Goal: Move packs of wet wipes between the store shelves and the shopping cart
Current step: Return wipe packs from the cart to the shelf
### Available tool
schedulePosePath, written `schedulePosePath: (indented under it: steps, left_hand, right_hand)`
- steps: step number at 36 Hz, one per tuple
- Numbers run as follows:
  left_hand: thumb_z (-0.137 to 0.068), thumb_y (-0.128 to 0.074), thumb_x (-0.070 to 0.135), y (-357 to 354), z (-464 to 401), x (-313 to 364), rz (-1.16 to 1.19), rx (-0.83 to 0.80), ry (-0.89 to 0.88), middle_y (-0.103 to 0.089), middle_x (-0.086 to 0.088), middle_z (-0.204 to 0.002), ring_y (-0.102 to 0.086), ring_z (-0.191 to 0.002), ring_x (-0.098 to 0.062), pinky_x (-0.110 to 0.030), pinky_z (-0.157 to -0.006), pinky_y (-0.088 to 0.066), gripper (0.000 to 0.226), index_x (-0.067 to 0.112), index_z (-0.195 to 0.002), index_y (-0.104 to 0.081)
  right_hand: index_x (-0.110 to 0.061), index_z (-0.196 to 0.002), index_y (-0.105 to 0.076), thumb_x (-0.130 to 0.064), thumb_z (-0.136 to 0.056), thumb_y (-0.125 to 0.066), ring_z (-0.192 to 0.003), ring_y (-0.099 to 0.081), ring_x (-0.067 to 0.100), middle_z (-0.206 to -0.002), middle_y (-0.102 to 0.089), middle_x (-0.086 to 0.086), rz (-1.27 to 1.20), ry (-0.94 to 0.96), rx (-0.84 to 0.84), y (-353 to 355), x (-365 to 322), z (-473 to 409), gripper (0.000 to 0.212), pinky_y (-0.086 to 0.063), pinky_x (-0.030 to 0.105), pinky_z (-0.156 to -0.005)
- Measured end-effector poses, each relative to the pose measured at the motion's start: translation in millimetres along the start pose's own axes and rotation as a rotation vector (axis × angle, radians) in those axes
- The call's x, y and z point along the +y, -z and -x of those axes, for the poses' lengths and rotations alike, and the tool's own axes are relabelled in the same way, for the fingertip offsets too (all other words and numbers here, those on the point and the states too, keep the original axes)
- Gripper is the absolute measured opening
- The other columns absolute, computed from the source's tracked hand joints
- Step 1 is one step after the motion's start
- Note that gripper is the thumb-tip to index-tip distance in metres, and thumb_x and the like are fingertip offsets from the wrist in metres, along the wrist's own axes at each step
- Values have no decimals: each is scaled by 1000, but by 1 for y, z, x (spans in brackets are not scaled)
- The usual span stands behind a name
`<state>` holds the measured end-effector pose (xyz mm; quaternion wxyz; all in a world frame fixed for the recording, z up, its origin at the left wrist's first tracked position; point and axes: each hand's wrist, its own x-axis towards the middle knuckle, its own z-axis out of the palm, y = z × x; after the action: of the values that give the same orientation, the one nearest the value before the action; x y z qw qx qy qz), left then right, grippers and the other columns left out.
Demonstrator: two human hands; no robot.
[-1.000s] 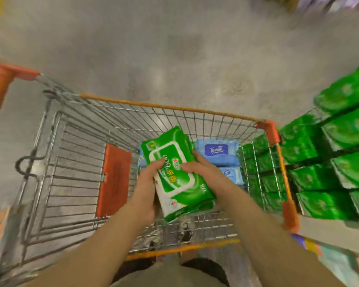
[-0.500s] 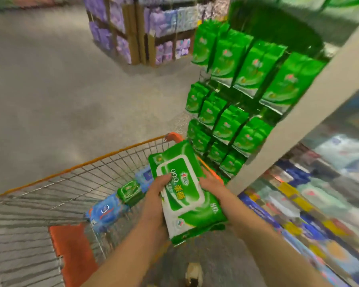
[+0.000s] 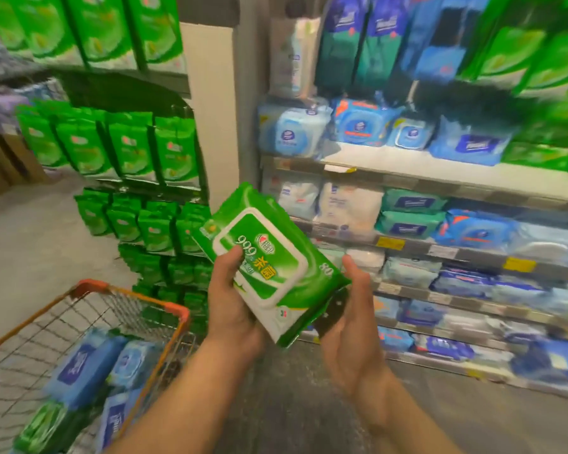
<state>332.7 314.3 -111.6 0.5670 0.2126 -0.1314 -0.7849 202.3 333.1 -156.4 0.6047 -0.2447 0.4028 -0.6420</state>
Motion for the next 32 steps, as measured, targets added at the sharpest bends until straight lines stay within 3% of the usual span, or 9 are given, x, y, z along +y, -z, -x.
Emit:
schedulePosePath:
  steps: [4,8,11,18,19,21,23,27,32]
  left_hand:
    - [-90,-44,47,-40,-22,-69,-10,-76,71,-58,-21,-139,-51,-131,-41,-61,-114,-31,60,12,-137,-60]
    - [-87,-48,47,-77,-35,-131,-104,-98,106,-63,-19,-133,-57,-126,-39,-58,-114,-34,62,12,-136,-62]
    - [-84,-57,50,-98,-47,-171,-184,-96,126,-59,-18,-138,-52,-131,-40,-60,-116,-31,68,14,-142,-54]
    - [-68,-65,73,-144,-79,-232,-265,-17,227,-67,-13,-129,-60,-123,-36,-57,-106,-43,81,24,-133,-64]
    - [-64,-67,76,-148,-86,-237,-271,6,250,-67,-13,-126,-64,-116,-35,-55,-101,-48,85,27,-133,-63]
    - [-63,-65,80,-155,-100,-247,-262,16,276,-67,-9,-99,-67,-76,-24,-34,-74,-55,80,28,-123,-64]
    - [-62,-64,82,-163,-115,-257,-276,-6,324,-57,-5,-82,-48,-55,-18,-28,-64,-41,74,27,-111,-63]
    - [-55,-70,75,-183,-149,-274,-456,-93,394,-69,-6,-114,-69,-92,-37,-56,-87,-53,91,22,-128,-58]
    - [-57,-67,70,-209,-199,-286,-573,-204,363,-62,-13,-133,-72,-99,-39,-53,-77,-60,92,29,-138,-50]
  right_hand:
    - [-44,-146,-36,-68,-41,-94,-115,-69,17,-130,-70,-7,-73,140,2,41,-41,7,122,-59,35,-81]
    - [-24,-147,-41,-54,-57,-95,-126,-62,35,-140,-61,12,-74,195,112,92,-79,5,110,-50,59,-103]
    - [-10,-144,-42,-48,-69,-89,-127,-59,43,-137,-60,24,-71,255,136,129,-109,6,97,-42,69,-107]
    - [-10,-147,-47,-41,-78,-75,-128,-58,43,-140,-59,24,-137,265,215,191,-190,14,81,-44,69,-105]
    - [-11,-145,-52,-40,-84,-67,-129,-58,42,-140,-60,22,-132,274,202,198,-201,16,69,-46,64,-105]
    - [-16,-136,-65,-38,-94,-52,-126,-62,38,-139,-62,18,-160,270,192,216,-218,16,49,-54,55,-100]
    - [-20,-127,-72,-41,-98,-39,-120,-66,33,-135,-66,13,-223,257,164,231,-233,17,48,-60,45,-89]
    - [-21,-121,-75,-42,-102,-31,-115,-69,32,-127,-71,13,-224,250,206,255,-261,6,52,-59,50,-91]
    - [-22,-111,-80,-53,-91,-44,-102,-73,34,-121,-73,14,-202,269,359,286,-296,-30,51,-57,52,-92]
